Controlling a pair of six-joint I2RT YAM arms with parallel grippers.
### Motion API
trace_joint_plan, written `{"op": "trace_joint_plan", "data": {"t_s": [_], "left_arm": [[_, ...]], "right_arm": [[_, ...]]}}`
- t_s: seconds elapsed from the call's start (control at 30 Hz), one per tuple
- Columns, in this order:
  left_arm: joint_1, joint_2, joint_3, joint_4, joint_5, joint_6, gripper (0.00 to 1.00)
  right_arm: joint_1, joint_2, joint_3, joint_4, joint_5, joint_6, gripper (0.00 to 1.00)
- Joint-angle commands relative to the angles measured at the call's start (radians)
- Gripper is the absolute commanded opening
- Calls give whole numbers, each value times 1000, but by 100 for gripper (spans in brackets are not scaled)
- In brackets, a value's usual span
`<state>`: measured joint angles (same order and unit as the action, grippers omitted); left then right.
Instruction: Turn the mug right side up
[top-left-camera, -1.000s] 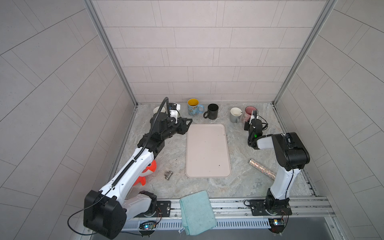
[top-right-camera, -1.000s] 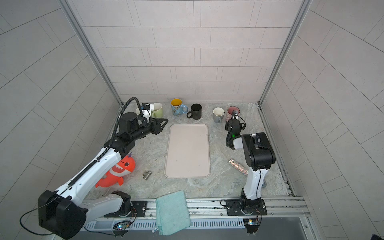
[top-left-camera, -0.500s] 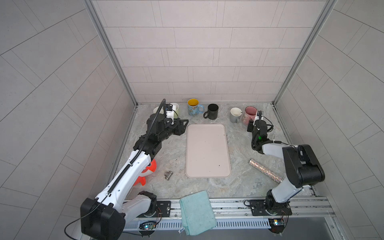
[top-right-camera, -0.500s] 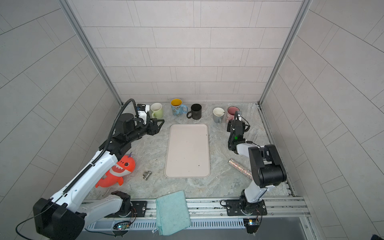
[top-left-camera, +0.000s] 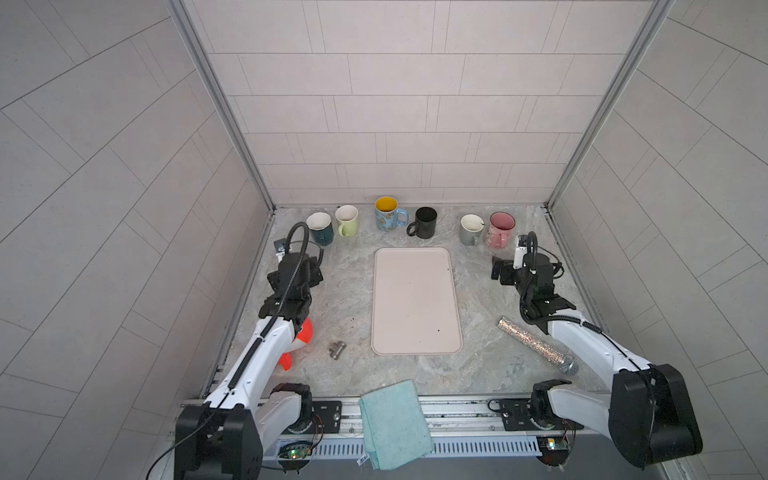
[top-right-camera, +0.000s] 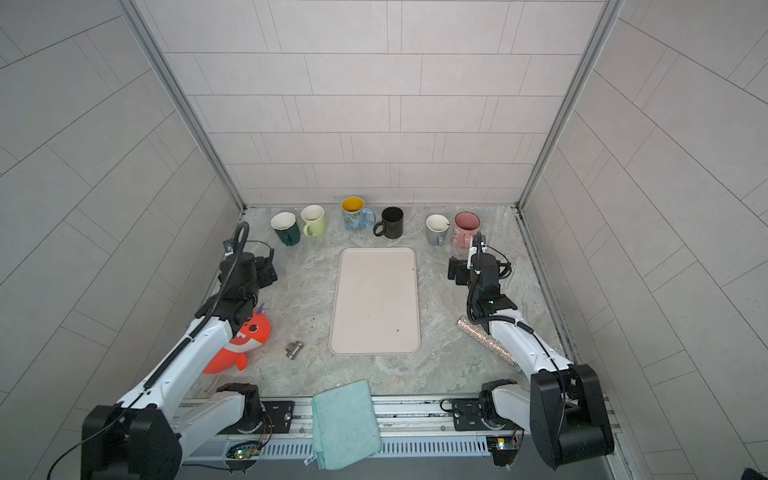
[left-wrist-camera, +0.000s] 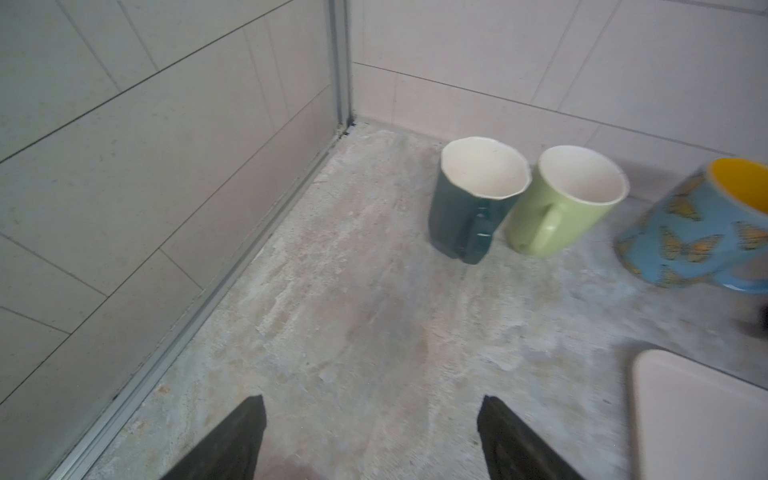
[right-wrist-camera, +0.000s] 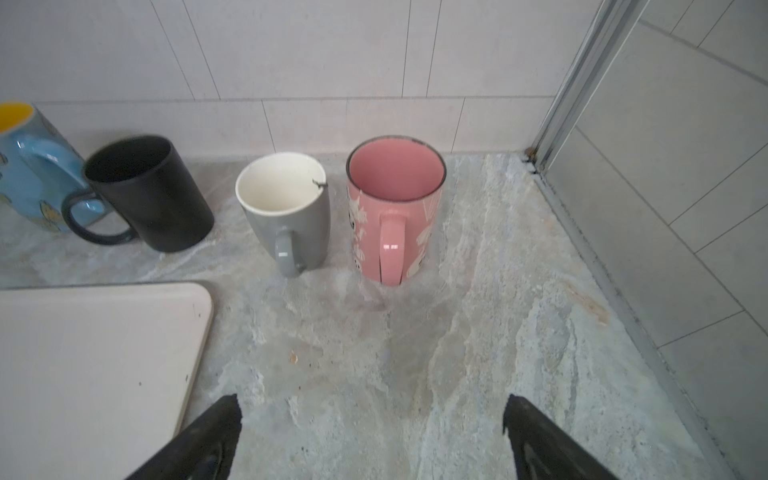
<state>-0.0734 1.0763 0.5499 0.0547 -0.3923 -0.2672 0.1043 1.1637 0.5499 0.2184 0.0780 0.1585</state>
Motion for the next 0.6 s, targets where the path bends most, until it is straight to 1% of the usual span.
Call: {"op": "trace_joint_plan", "data": {"t_s": [0.0, 0.07, 0.1, 0.17, 0.23, 0.33, 0.37, 0.43, 0.47, 0.5, 0.57], "left_arm": [[0, 79, -122, 381, -145, 72, 86], [0, 159, -148, 459, -144, 123, 86], [0, 189, -162, 501, -146, 127, 86], [2, 255, -209, 676, -124, 166, 86], [6, 261, -216, 712, -41, 173, 86], [14, 338, -225, 817, 16, 176, 87], [18, 390, -231, 876, 41, 181, 87], [26, 500, -249, 1030, 78, 195, 87], [28, 544, -252, 1130, 86, 220, 87], [30, 511, -252, 1078, 114, 215, 87], [38, 449, -228, 916, 156, 204, 87]], "right_arm": [[0, 14, -19, -44, 9, -36, 99], [0, 33, -21, -16, 64, -42, 99], [0, 42, -31, 14, 72, -52, 99], [-2, 67, -71, 120, 81, -81, 100], [-2, 96, -106, 212, 93, -98, 100], [-2, 154, -148, 340, 112, -134, 100], [-2, 178, -160, 388, 121, -143, 99], [-2, 185, -139, 367, 127, -147, 99], [-2, 193, -141, 400, 124, -156, 99], [-2, 208, -151, 444, 123, -161, 99], [-2, 240, -156, 519, 115, -184, 99]]}}
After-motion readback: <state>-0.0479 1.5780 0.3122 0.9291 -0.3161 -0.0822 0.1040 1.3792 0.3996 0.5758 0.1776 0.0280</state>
